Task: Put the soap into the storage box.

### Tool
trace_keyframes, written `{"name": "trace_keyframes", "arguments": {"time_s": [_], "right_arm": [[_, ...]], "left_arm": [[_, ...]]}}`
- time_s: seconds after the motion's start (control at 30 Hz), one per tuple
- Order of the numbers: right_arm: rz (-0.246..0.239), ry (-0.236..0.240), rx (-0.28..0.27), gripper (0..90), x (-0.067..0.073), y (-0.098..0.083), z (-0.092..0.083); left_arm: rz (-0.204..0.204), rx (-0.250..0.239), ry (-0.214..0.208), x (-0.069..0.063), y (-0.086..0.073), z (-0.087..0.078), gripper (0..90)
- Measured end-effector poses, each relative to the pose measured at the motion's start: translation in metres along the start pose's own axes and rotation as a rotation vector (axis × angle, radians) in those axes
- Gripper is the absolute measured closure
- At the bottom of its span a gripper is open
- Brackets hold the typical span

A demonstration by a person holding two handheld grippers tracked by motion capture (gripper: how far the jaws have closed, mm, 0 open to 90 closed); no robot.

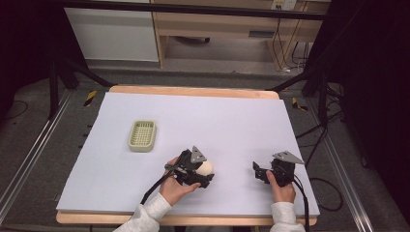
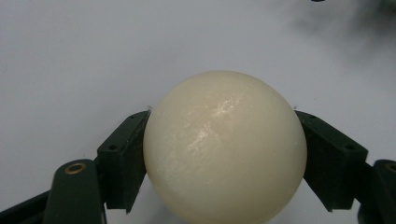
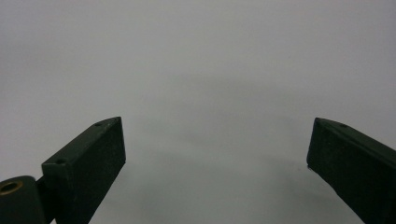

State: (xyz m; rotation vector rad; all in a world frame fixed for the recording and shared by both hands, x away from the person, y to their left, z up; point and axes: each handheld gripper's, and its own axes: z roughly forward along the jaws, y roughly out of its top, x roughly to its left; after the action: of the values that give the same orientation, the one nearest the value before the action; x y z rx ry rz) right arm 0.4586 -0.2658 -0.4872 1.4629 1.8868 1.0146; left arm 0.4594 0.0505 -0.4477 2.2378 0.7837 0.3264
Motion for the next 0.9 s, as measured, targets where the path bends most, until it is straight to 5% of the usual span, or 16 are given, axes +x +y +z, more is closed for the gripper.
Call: {"name": "trace_keyframes", "arguments": {"time_s": [0.9], "right_arm": [[-0.002, 0.000, -0.001, 4.8, 0.000, 0.000, 0.000]], "left_arm": [[-0.031, -0.017, 0.037, 0.028, -0.007, -0.034, 23.9]]}}
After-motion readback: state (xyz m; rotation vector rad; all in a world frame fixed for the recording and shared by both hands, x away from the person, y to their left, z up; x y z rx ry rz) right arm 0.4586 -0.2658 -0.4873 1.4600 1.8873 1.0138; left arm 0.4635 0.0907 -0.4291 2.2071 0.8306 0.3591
